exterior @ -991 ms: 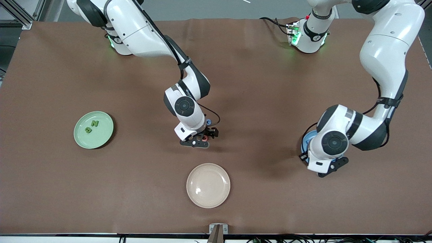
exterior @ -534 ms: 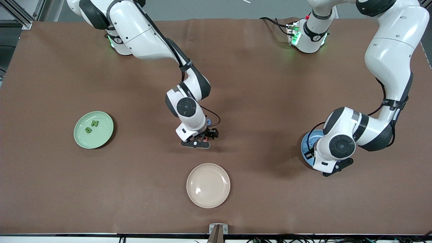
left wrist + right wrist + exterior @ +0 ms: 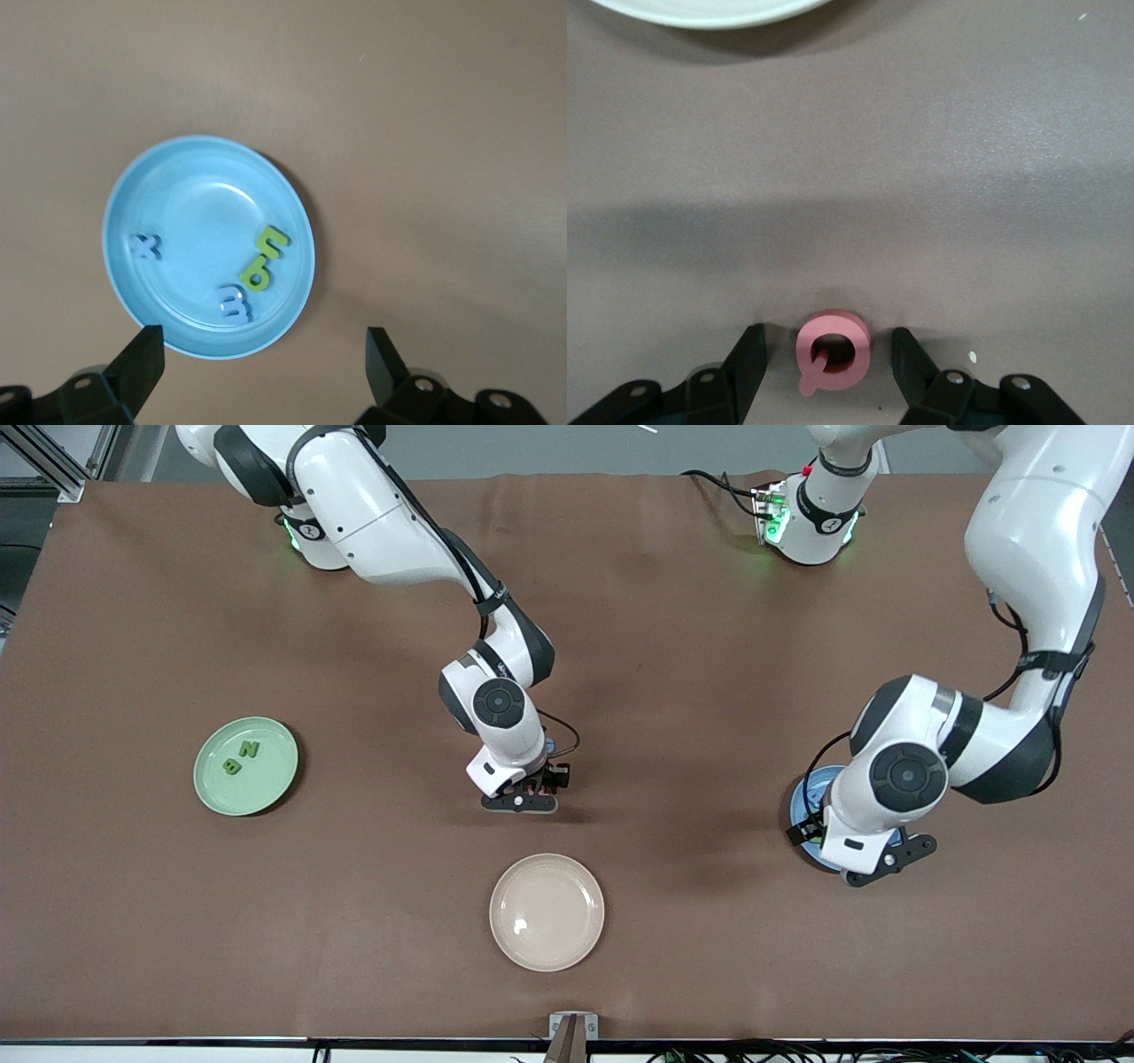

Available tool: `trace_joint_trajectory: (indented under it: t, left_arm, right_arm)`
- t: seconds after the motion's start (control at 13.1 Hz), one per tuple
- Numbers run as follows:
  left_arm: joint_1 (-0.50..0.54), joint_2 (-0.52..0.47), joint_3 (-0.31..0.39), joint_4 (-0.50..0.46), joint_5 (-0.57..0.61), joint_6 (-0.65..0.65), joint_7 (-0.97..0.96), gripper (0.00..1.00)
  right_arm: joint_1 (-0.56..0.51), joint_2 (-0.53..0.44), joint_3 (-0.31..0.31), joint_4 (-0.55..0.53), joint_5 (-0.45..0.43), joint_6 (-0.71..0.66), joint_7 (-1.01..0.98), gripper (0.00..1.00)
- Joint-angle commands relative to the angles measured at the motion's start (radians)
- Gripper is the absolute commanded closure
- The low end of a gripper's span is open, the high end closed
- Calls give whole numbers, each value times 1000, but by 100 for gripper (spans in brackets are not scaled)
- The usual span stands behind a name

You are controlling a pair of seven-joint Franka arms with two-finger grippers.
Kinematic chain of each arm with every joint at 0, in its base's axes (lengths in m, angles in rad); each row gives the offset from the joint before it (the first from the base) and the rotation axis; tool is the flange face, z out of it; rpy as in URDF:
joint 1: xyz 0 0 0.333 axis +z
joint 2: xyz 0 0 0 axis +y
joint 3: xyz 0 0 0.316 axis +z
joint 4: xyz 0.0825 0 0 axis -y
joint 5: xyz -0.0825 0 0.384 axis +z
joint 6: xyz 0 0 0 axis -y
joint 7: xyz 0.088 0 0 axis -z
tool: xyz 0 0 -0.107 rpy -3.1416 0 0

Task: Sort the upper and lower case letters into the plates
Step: 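Carry the b to the blue plate while the right gripper grasps q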

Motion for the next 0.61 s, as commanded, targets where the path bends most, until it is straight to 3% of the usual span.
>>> trace_joint_trajectory:
  t: [0.0,0.23,0.46,0.53]
  left_arm:
    - [1,-101,-21,-17,-9,-59,90,0]
    - [2,-167,-41,-15,-9,-111,208,0]
    - [-5,-213,-56,-17,-29,-125,229,0]
    - [-14,-242,-41,-21,-73,-125,233,0]
  right_arm:
    - [1,15,-3,12,-22,2,19,56]
    - [-2,13,-3,14,-20,0,18,76]
    - [-24,-22,-3,5,-17,-23,4,80]
    - [-30,-55,-3,5,-17,-105,3,80]
